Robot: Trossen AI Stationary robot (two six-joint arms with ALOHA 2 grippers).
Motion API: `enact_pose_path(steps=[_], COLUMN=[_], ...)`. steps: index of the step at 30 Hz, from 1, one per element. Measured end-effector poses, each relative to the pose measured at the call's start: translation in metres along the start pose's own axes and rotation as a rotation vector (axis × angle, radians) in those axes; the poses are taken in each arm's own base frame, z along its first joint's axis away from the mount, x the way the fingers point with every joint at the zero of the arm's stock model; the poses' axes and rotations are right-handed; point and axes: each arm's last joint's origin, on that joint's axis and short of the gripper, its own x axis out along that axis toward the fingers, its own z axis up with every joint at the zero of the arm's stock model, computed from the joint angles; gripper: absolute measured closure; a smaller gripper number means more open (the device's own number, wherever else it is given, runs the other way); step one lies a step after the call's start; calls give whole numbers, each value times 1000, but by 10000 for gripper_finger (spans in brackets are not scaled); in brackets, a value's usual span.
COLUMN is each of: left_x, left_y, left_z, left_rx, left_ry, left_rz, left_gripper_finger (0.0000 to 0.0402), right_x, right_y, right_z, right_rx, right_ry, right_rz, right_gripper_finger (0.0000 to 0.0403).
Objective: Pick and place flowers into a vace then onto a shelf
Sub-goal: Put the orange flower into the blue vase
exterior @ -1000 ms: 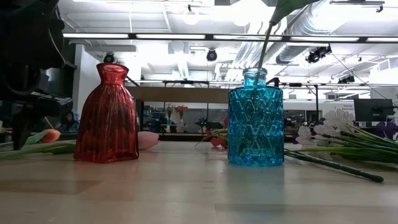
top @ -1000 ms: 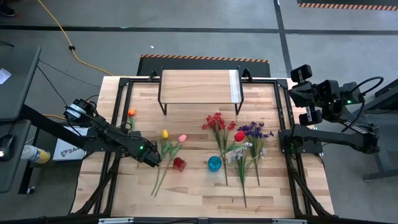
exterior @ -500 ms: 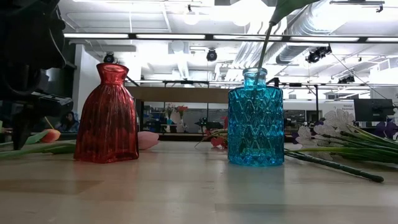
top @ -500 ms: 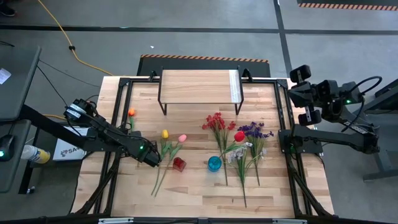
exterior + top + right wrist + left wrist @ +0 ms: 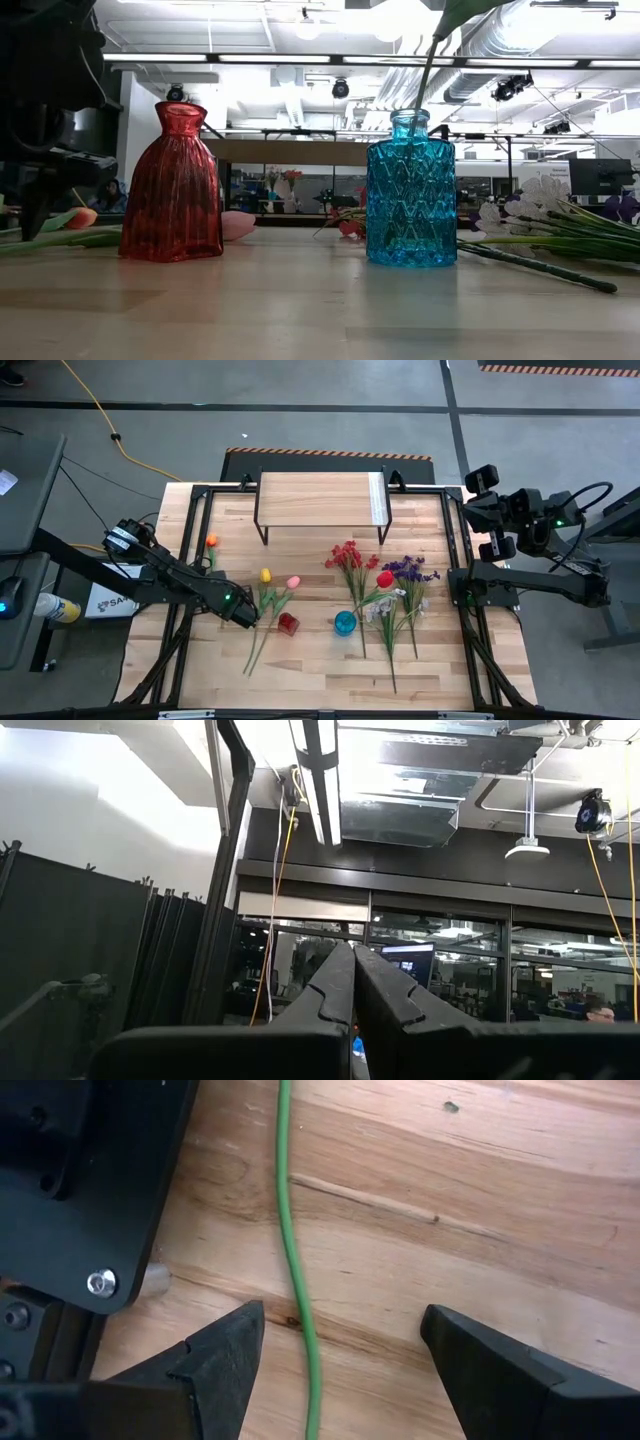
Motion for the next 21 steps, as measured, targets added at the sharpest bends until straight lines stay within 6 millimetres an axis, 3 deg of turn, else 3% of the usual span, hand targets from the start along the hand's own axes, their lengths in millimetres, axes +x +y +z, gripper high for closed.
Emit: enact_pose_path(steps=[10, 21], left_x=[0, 1], left_y=[-1, -4], left_z=[-2, -4], left_rx=[-49, -78], left_ry=[30, 36], left_rz=[-7, -28], left_gripper_finger=[98, 215], right_x=[0, 0], right_y=[0, 0], right_z=[0, 0], right_rx=[0, 2], right_ry=[0, 1], right_rz=[0, 4], right_gripper_finger=[402, 402])
